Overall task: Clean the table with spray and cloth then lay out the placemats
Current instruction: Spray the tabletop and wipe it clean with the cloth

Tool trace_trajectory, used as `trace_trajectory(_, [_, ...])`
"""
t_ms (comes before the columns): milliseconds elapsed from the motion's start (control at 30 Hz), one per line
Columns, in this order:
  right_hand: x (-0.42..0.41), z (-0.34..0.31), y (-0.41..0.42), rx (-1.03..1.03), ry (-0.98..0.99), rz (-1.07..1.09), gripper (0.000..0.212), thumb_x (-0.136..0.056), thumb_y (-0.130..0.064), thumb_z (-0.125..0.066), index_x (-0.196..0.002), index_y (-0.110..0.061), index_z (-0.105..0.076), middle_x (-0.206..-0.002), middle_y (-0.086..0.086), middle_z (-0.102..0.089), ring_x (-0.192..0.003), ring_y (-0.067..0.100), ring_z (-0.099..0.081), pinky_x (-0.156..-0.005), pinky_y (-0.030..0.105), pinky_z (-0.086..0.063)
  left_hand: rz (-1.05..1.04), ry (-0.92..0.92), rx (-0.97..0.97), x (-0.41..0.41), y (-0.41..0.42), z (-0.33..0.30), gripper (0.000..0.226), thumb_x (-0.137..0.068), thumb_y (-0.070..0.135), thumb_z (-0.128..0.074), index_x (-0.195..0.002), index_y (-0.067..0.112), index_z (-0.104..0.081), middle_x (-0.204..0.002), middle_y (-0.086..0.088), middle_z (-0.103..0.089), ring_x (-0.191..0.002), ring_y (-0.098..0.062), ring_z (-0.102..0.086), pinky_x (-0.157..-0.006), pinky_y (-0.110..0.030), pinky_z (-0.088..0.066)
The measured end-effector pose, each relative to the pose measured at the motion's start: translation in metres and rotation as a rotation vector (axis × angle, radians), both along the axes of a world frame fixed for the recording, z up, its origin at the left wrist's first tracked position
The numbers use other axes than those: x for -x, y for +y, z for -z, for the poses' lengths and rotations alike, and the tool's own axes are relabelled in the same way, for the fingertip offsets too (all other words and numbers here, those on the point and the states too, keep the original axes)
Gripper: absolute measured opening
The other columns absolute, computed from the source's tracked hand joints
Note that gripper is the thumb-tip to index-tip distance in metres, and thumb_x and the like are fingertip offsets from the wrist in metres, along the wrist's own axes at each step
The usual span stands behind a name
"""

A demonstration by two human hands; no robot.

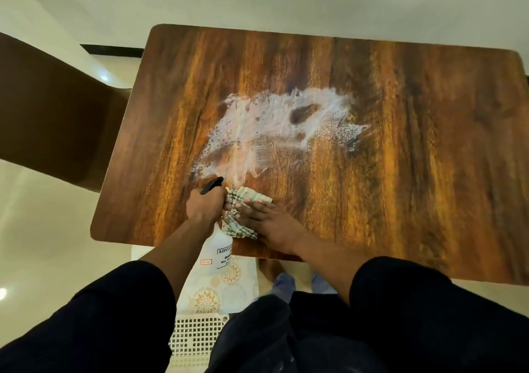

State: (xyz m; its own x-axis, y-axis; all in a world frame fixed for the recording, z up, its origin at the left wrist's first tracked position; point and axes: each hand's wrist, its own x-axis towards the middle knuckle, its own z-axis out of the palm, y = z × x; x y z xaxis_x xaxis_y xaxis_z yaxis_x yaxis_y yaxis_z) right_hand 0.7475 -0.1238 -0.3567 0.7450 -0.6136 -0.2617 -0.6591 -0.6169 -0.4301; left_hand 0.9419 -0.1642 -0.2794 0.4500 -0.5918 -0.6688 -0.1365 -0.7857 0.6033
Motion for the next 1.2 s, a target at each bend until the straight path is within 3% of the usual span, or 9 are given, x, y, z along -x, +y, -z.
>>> trace_trajectory(133, [0.045, -0.008, -0.013, -0.024, 0.034, 0.332, 0.080, -0.101, -0.016, -0.052, -0.162, -0.039, -0.005, -0.170, -0.013, 0.008, -0.157, 0.015, 0.011, -0.129, 0.040, -0.001, 0.050, 0.031, -0.009, 0.007, -0.010, -0.003, 0.019, -0.089, 0.017, -0.068, -0.081, 0.003, -0.077, -0.063, -0.008, -0.075, -0.052, -0.018, -0.060, -0.053, -0.028, -0.047])
trace_trajectory(267, [0.103, -0.020, -0.034, -0.014, 0.094, 0.751, 0.073, -0.104, -0.021, -0.051, -0.163, -0.035, -0.010, -0.168, -0.009, 0.005, -0.156, 0.015, 0.006, -0.129, 0.043, -0.005, 0.097, 0.058, 0.020, 0.022, -0.014, -0.002, 0.034, -0.088, 0.018, -0.068, -0.112, -0.005, -0.073, -0.070, -0.010, -0.078, -0.045, -0.013, -0.060, -0.043, -0.024, -0.044])
trace_trajectory(400, [0.154, -0.024, -0.060, -0.107, 0.136, 1.053, 0.068, -0.107, -0.017, -0.045, -0.164, -0.029, -0.011, -0.169, -0.004, 0.006, -0.158, 0.025, 0.003, -0.129, 0.045, -0.008, 0.155, 0.135, 0.060, 0.043, -0.015, -0.008, 0.019, -0.091, 0.012, -0.067, -0.089, -0.005, -0.076, -0.067, -0.013, -0.072, -0.046, -0.015, -0.055, -0.046, -0.027, -0.041])
trace_trajectory(500, [0.149, -0.022, -0.075, -0.174, 0.136, 1.151, 0.064, -0.108, -0.020, -0.044, -0.164, -0.026, -0.014, -0.172, 0.001, 0.004, -0.158, 0.032, -0.001, -0.129, 0.048, -0.010, 0.186, 0.163, 0.071, 0.057, -0.014, -0.008, 0.018, -0.093, 0.010, -0.065, -0.084, -0.002, -0.075, -0.071, -0.015, -0.072, -0.038, -0.008, -0.053, -0.046, -0.027, -0.041])
trace_trajectory(600, [0.117, -0.026, -0.072, -0.113, 0.136, 1.090, 0.066, -0.107, -0.025, -0.044, -0.164, -0.027, -0.010, -0.170, 0.002, 0.006, -0.158, 0.032, 0.000, -0.128, 0.049, -0.005, 0.186, 0.155, 0.070, 0.069, -0.014, -0.007, 0.020, -0.095, 0.013, -0.066, -0.084, -0.001, -0.076, -0.070, -0.014, -0.073, -0.040, -0.008, -0.052, -0.045, -0.026, -0.042])
trace_trajectory(800, [0.062, -0.019, -0.051, -0.081, 0.020, 0.480, 0.070, -0.105, -0.034, -0.047, -0.165, -0.028, -0.012, -0.172, -0.002, 0.006, -0.158, 0.022, 0.009, -0.128, 0.044, -0.001, 0.137, 0.138, 0.060, 0.087, -0.019, -0.010, 0.020, -0.093, 0.010, -0.066, -0.078, -0.001, -0.074, -0.066, -0.016, -0.071, -0.041, -0.016, -0.045, -0.043, -0.026, -0.038])
trace_trajectory(933, [0.099, -0.004, -0.066, -0.095, 0.005, 0.243, 0.073, -0.102, -0.019, -0.053, -0.164, -0.032, -0.016, -0.171, -0.012, 0.005, -0.158, 0.015, 0.012, -0.128, 0.042, 0.000, 0.115, 0.118, 0.025, 0.103, -0.028, -0.010, 0.017, -0.092, 0.010, -0.066, -0.078, 0.001, -0.072, -0.065, -0.016, -0.070, -0.040, -0.015, -0.044, -0.044, -0.026, -0.037])
trace_trajectory(1100, [0.178, -0.004, -0.096, -0.121, -0.012, 0.446, 0.080, -0.097, -0.010, -0.057, -0.162, -0.036, -0.019, -0.169, -0.018, 0.000, -0.158, 0.014, 0.006, -0.129, 0.049, -0.010, 0.169, 0.115, 0.017, 0.132, -0.041, -0.007, 0.019, -0.092, 0.012, -0.066, -0.078, 0.003, -0.073, -0.064, -0.012, -0.070, -0.041, -0.014, -0.045, -0.043, -0.026, -0.038])
trace_trajectory(1200, [0.235, -0.011, -0.116, -0.107, -0.003, 0.676, 0.076, -0.100, -0.009, -0.053, -0.161, -0.036, -0.018, -0.167, -0.018, 0.001, -0.157, 0.014, 0.004, -0.129, 0.044, -0.003, 0.201, 0.134, 0.032, 0.153, -0.051, -0.007, 0.019, -0.094, 0.012, -0.066, -0.079, 0.003, -0.074, -0.065, -0.013, -0.070, -0.041, -0.013, -0.048, -0.046, -0.028, -0.039])
